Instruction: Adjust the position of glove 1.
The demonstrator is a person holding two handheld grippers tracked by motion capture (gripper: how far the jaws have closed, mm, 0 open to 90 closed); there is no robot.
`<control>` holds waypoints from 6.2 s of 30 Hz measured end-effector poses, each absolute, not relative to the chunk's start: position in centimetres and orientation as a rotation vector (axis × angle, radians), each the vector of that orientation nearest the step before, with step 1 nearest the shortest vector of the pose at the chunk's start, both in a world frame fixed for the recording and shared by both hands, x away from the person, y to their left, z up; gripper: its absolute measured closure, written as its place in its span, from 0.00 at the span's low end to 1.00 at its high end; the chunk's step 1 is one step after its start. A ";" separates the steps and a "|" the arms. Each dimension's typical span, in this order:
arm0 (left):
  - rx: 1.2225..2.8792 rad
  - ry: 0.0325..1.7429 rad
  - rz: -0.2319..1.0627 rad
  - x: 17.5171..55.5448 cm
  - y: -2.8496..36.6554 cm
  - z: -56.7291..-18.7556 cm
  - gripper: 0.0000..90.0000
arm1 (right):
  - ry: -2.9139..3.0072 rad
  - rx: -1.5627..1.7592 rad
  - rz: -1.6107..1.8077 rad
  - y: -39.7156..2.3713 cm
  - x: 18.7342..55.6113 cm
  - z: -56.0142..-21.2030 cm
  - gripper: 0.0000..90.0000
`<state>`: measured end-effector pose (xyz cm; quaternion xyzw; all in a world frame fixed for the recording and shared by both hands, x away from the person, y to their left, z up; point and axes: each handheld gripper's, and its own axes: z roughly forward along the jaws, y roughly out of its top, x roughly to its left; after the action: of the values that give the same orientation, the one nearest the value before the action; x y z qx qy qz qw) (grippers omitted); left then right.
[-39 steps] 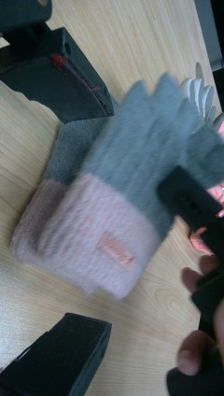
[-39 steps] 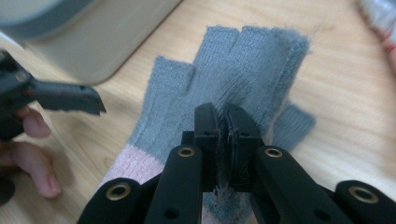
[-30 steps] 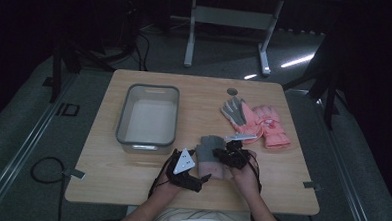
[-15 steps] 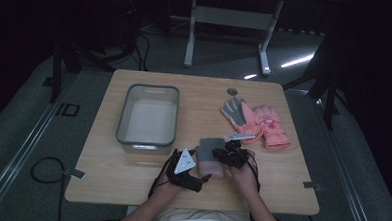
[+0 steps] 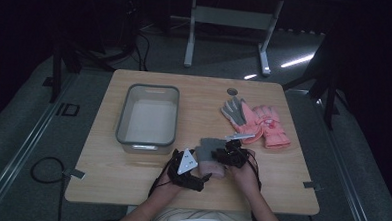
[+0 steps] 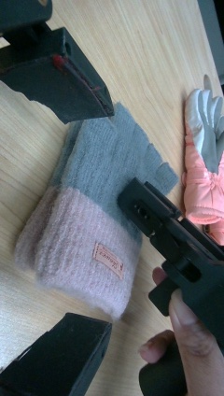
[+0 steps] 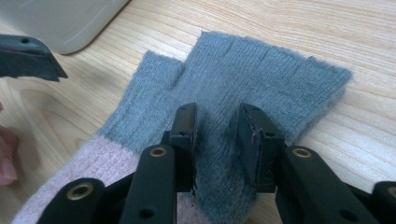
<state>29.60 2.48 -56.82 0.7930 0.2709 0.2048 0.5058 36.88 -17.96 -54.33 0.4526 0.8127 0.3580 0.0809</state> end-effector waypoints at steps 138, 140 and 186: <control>2.536 0.169 0.580 37.8 17.2 -43.0 0.74 | 2.450 1.174 1.502 -2.5 46.3 -43.7 0.83; 2.545 0.164 0.578 38.3 18.1 -43.4 0.75 | 2.454 1.172 1.492 -1.6 46.6 -44.1 0.83; 2.794 0.270 0.361 43.5 16.9 -50.0 0.53 | 2.505 1.229 1.265 -1.6 49.2 -47.0 0.58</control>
<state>43.45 16.92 -49.96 0.9753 0.0941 0.1261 0.1550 49.16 -1.56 -46.99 0.4007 0.8171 0.4127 0.0387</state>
